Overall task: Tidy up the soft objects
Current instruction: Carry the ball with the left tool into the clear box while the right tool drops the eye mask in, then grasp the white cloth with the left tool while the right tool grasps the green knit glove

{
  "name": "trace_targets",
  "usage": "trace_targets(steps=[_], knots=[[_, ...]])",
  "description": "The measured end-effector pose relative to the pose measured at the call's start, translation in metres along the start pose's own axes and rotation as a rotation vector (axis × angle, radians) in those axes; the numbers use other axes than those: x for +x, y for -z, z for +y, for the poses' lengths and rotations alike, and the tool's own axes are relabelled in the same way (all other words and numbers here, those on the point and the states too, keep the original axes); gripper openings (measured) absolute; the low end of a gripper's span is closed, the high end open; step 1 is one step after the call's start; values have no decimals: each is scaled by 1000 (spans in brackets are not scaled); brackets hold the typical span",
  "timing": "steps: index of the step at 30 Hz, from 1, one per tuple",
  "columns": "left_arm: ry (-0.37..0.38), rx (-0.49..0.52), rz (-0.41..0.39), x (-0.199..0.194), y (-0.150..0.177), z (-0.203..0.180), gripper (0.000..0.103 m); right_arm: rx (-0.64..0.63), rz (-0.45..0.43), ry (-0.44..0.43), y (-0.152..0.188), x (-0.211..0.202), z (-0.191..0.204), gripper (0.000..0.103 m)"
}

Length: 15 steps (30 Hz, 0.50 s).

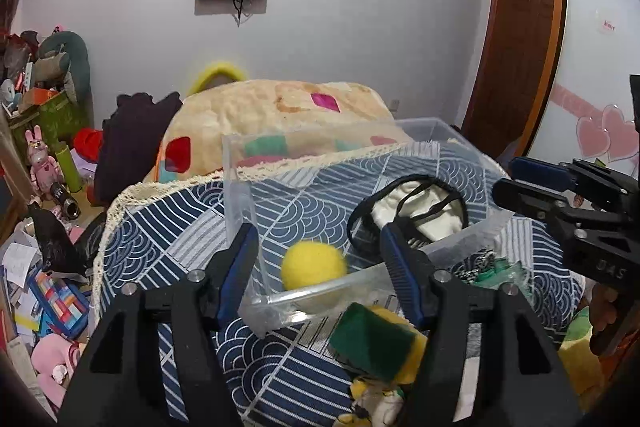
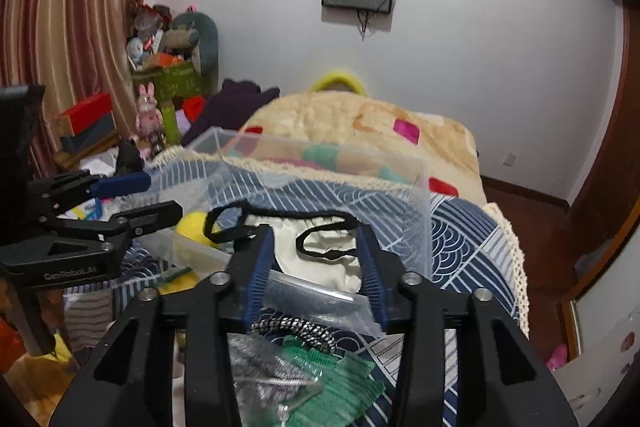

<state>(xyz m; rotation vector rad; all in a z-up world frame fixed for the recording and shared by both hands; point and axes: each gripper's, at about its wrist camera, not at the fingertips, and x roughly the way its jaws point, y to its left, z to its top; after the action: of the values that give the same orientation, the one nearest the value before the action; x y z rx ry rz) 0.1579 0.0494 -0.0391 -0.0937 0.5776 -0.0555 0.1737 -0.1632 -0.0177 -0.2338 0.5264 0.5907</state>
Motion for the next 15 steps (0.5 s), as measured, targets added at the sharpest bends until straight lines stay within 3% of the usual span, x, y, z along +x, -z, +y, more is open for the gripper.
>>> trace_targets(steps=[6,8,15], knots=[[-10,16,-71,-33,4,-12,91,10,-99,20,1,-34,4,68],[-6,19,-90,-44,11,-19,97,16,-111,27,5,-40,5,69],[51,-9,-49,-52,37,-36,100,51,-81,40,30,-43,2,75]])
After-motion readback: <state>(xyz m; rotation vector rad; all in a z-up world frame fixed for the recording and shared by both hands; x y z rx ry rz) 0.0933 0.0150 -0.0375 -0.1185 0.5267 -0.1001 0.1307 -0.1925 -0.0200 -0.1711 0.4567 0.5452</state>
